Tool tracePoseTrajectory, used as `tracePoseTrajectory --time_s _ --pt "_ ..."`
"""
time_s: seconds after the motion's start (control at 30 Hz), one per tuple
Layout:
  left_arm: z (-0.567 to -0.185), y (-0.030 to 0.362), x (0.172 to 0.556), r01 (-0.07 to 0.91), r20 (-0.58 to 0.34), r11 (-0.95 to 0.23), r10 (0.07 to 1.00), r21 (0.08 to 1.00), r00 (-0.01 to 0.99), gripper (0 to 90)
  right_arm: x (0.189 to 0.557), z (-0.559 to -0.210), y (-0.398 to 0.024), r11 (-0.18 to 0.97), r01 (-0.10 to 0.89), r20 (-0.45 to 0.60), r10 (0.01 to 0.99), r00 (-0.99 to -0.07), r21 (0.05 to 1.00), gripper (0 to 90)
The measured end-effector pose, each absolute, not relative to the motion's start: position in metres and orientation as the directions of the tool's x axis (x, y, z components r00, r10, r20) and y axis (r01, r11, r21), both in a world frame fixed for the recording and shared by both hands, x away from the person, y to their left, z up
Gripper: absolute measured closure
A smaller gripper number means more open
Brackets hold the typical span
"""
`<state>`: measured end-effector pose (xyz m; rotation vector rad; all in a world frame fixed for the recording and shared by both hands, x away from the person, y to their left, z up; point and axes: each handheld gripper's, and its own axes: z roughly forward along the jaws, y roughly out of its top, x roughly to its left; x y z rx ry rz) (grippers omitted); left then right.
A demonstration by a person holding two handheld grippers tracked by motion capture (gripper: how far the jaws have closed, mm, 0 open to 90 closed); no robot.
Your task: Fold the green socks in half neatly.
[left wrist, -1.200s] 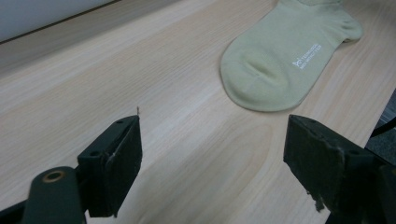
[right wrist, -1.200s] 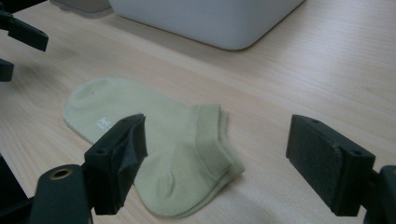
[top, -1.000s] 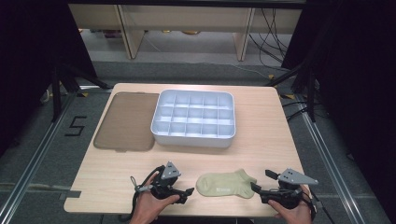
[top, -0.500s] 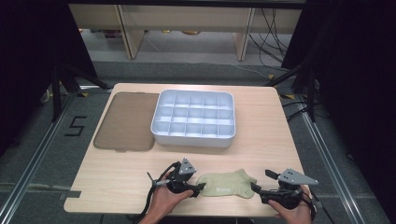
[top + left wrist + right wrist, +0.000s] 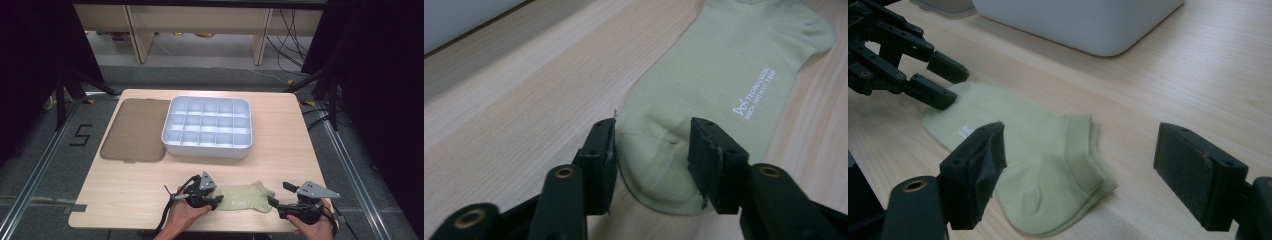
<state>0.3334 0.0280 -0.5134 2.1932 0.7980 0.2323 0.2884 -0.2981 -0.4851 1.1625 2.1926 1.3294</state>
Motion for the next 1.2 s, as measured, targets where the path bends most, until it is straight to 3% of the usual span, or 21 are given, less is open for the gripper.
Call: tracePoseTrajectory --time_s 0.3,0.53,0.7,0.83,0.87,1.07,1.2 --pt "-0.514 0.029 0.330 0.472 -0.112 -0.479 0.605 0.740 0.789 81.1 0.290 -0.486 -0.298 0.255 0.460 0.105 0.774 -0.624 0.851 22.4" --pt "-0.511 0.031 0.328 0.479 -0.135 -0.467 0.596 0.743 0.791 82.6 0.289 -0.484 -0.298 0.271 0.456 0.097 0.766 -0.636 0.848 25.3" --pt "-0.504 0.035 0.325 0.463 -0.127 -0.481 0.579 0.745 0.805 82.8 0.287 -0.483 -0.292 0.251 0.490 0.149 0.754 -0.640 0.835 35.3" --pt "-0.500 0.040 0.321 0.457 -0.114 -0.501 0.573 0.735 0.812 82.8 0.288 -0.480 -0.290 0.315 0.433 0.081 0.724 -0.685 0.845 41.8" --pt "-0.500 0.042 0.321 0.460 -0.114 -0.497 0.579 0.736 0.807 82.8 0.285 -0.480 -0.286 0.300 0.470 0.121 0.726 -0.677 0.830 43.0" --pt "-0.498 0.055 0.317 0.466 -0.119 -0.498 0.579 0.731 0.807 82.8 0.284 -0.475 -0.276 0.306 0.482 0.149 0.701 -0.698 0.821 52.8" --pt "-0.493 0.066 0.318 0.453 -0.102 -0.514 0.572 0.728 0.814 82.8 0.282 -0.470 -0.266 0.323 0.449 0.134 0.670 -0.730 0.833 63.6"
